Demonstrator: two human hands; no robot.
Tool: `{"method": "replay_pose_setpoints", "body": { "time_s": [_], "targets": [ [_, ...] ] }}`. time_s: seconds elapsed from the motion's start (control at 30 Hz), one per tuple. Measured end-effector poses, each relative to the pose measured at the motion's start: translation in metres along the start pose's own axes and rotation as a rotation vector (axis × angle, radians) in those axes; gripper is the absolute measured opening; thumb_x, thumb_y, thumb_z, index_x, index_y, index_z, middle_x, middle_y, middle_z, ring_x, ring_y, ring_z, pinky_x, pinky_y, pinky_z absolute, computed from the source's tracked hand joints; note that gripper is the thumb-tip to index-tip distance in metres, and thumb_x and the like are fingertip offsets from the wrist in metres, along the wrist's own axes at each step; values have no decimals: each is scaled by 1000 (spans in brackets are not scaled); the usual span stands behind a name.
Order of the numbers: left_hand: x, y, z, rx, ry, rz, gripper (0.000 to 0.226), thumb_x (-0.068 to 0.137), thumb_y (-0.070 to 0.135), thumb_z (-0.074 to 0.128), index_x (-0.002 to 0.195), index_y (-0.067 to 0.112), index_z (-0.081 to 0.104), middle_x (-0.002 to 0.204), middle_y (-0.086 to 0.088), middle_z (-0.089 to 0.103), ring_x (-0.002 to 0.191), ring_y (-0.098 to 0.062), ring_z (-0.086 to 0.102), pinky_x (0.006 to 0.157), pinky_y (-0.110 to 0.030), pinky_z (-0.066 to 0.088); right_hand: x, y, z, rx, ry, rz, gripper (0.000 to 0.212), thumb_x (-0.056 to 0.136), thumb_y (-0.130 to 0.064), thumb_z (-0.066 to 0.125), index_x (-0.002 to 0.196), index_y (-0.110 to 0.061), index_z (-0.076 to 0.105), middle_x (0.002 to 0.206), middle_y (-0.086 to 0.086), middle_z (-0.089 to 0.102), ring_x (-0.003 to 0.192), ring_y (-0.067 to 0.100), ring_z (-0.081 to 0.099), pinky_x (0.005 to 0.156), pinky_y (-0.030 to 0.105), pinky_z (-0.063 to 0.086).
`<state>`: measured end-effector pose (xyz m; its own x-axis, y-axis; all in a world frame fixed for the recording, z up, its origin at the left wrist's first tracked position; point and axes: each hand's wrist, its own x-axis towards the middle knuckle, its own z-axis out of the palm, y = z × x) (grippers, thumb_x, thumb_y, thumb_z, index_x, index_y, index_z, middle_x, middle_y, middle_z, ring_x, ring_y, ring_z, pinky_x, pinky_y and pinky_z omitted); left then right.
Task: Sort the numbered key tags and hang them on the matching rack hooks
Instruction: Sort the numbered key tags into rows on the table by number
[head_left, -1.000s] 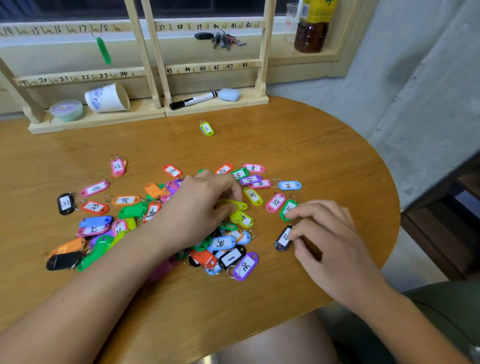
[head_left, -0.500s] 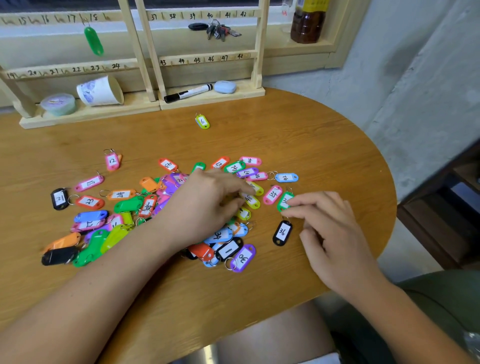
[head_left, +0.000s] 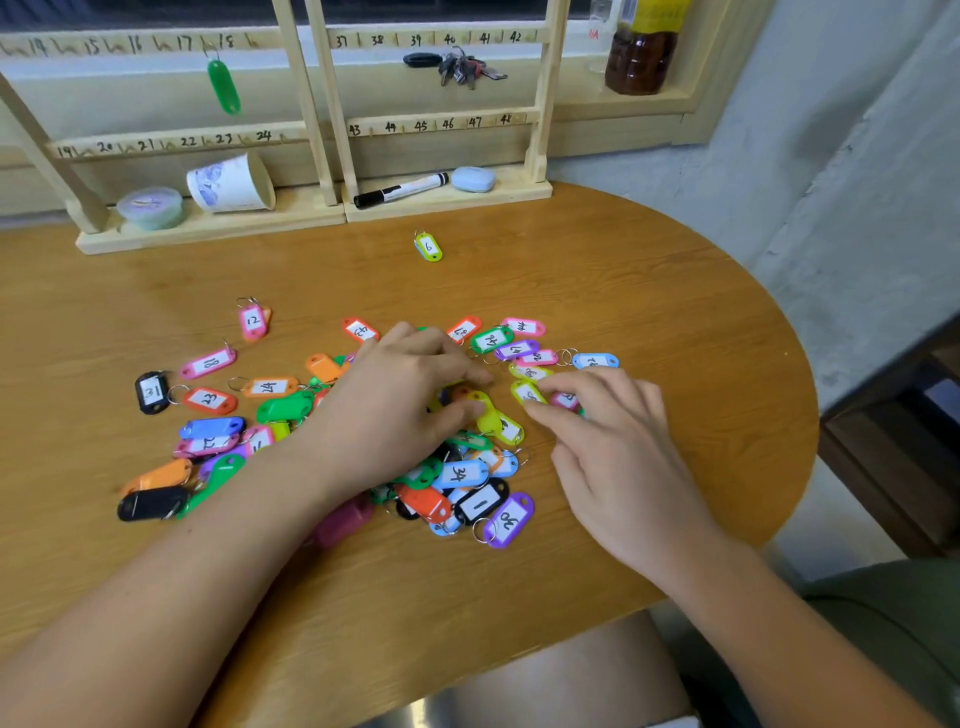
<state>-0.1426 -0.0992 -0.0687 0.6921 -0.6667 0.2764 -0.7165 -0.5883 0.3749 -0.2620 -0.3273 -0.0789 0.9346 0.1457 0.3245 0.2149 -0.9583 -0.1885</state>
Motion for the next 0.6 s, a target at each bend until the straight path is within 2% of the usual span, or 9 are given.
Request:
{"method": "replay_pose_setpoints", "body": {
  "time_s": [0.17, 0.3, 0.4, 0.5, 0.6],
  "targets": [
    [4, 5, 5, -5, -46, 6, 34, 94, 54, 71, 124, 38, 73, 112, 16, 60, 103, -15, 47, 90, -51, 49, -4, 3, 0, -29, 54, 87, 44, 94, -20, 47, 131, -21, 73, 134, -3, 60, 128, 25, 52, 100, 46, 39],
    [5, 6, 7, -52, -45, -1, 25, 93, 47, 77, 114, 35, 71, 108, 18, 59, 100, -13, 46, 88, -50, 50, -7, -3, -1, 48, 17, -58, 51, 88, -11, 51, 132, -26, 72, 139, -4, 59, 132, 24, 50, 100, 46, 39],
    [6, 7, 5, -105, -32, 0, 17, 91, 37, 82, 103, 34, 70, 97, 26, 55, 97, -11, 45, 87, -47, 48, -7, -2, -1, 45, 11, -44, 50, 89, -13, 49, 130, -26, 73, 139, -5, 59, 133, 24, 50, 100, 48, 39],
    [6, 5, 2, -163, 13, -14, 17, 89, 24, 85, 96, 33, 71, 93, 25, 64, 96, -10, 51, 86, -39, 47, -8, 0, 0, 34, 37, -4, 47, 89, -15, 50, 128, -25, 75, 138, -6, 60, 131, 24, 51, 100, 47, 39],
    [6, 4, 0, -234, 45, -25, 22, 87, 20, 88, 98, 32, 73, 89, 21, 72, 95, -7, 58, 83, -29, 48, -8, 0, 2, 15, 63, 56, 46, 89, -17, 48, 127, -23, 74, 136, -5, 61, 130, 24, 52, 100, 46, 39]
  ]
}}
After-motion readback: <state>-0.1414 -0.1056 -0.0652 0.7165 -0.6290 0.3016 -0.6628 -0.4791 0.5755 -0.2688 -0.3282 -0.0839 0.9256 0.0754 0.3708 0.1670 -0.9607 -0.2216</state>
